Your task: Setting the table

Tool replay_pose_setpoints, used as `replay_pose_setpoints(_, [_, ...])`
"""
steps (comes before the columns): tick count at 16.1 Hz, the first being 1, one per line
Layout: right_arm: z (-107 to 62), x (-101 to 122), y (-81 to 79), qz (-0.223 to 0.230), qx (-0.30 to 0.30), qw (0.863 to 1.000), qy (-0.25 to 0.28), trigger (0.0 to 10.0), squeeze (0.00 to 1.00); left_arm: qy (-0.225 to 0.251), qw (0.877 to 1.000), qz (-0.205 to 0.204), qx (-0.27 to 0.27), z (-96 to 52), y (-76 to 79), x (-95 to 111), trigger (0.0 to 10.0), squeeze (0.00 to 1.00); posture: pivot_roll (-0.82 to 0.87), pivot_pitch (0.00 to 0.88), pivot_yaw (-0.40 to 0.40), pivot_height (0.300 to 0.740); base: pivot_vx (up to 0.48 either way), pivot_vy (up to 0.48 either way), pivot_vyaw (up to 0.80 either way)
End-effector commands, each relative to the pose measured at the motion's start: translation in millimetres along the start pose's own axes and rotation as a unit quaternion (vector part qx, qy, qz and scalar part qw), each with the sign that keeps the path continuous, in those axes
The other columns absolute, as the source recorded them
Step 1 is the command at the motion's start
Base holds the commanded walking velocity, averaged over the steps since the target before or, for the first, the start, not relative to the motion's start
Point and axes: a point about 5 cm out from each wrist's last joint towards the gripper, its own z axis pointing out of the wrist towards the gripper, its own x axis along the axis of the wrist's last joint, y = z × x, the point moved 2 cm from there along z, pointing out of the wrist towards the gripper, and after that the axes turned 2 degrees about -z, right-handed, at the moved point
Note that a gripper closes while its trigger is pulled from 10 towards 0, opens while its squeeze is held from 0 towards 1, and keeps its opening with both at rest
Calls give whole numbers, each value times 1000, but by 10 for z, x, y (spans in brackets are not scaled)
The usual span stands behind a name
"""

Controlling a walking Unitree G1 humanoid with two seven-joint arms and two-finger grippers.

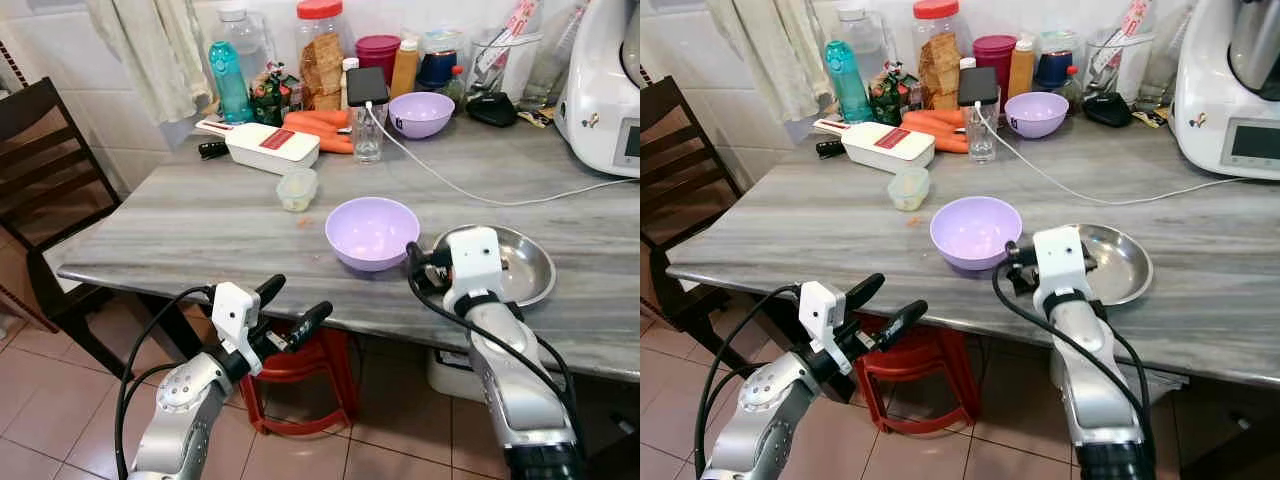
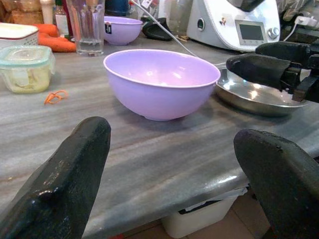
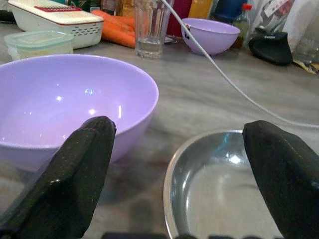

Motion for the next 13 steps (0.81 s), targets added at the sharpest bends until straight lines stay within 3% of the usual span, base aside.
replay_pose_setpoints(1, [-51, 161, -138, -12, 32, 999, 36, 10000, 1000, -3, 1000, 2, 16, -54, -67, -13, 10000, 0, -112, 0, 114, 740, 0, 0, 0])
replay_pose_setpoints(3, [-99, 305, -278, -43, 69, 993, 86, 10000, 1000, 0, 1000, 6, 31, -71, -103, -11, 10000, 0, -112, 0, 114, 740, 0, 0, 0])
replay_pose_setpoints(6, [-171, 429, -571, -26, 167, 977, 133, 10000, 1000, 5, 997, 12, 77, -97, -230, -10, 10000, 0, -112, 0, 115, 740, 0, 0, 0])
replay_pose_setpoints(9, [-232, 347, -776, -12, 244, 962, 122, 10000, 1000, -2, 993, 23, 113, -187, -360, -32, 10000, 0, -108, 0, 117, 740, 0, 0, 0])
replay_pose_setpoints(13, [-222, 232, -845, 17, 277, 956, 100, 10000, 1000, -15, 990, 39, 138, -288, -465, -78, 10000, 0, -99, 0, 113, 740, 0, 0, 0])
